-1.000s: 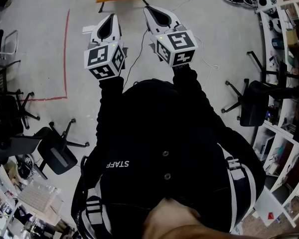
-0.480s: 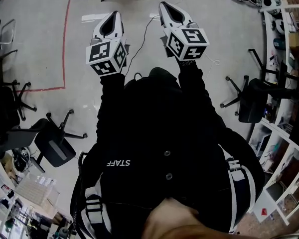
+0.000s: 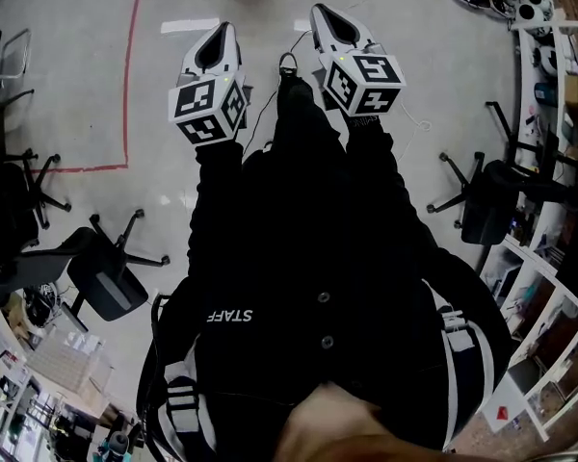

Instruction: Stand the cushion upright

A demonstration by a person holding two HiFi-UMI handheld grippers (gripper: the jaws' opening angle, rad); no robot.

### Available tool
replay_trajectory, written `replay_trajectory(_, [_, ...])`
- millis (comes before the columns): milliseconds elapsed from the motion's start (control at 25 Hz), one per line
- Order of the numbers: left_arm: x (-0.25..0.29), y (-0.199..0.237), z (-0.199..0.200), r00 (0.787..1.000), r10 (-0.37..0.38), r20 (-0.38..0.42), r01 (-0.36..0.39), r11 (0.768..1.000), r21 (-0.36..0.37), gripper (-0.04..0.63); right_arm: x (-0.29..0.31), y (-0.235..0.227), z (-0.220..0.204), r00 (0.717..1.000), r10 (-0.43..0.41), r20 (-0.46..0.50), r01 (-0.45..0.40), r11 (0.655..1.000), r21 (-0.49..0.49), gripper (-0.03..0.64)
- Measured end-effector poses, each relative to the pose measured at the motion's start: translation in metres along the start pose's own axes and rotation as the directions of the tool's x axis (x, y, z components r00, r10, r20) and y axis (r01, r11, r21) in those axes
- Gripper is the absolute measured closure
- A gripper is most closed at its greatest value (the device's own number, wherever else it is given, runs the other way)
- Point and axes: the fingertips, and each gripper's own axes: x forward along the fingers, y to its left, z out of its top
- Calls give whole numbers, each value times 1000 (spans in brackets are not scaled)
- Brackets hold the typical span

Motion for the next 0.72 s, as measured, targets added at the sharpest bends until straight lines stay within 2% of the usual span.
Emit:
replay_trajectory(160, [40,19,-2,1000,25,-5,-25,1000,-8,594,42,-21,0,1000,15,-2,-15,1000,6,603])
replay_trajectory(320, [106,39,10,999,45,-10,-45,999,-2,594,106,-57,12,999,34,3,-35,999,18,603])
replay_trajectory(520, [212,77,57,998,63,-16,-62,998,26,594,210,-108,53,999,33,-2,-33,999,19,603])
replay_trajectory(720, [326,102,108,998,66,-15,-66,998,9,594,301,-175,97,999,23,-24,-22,999,24,603])
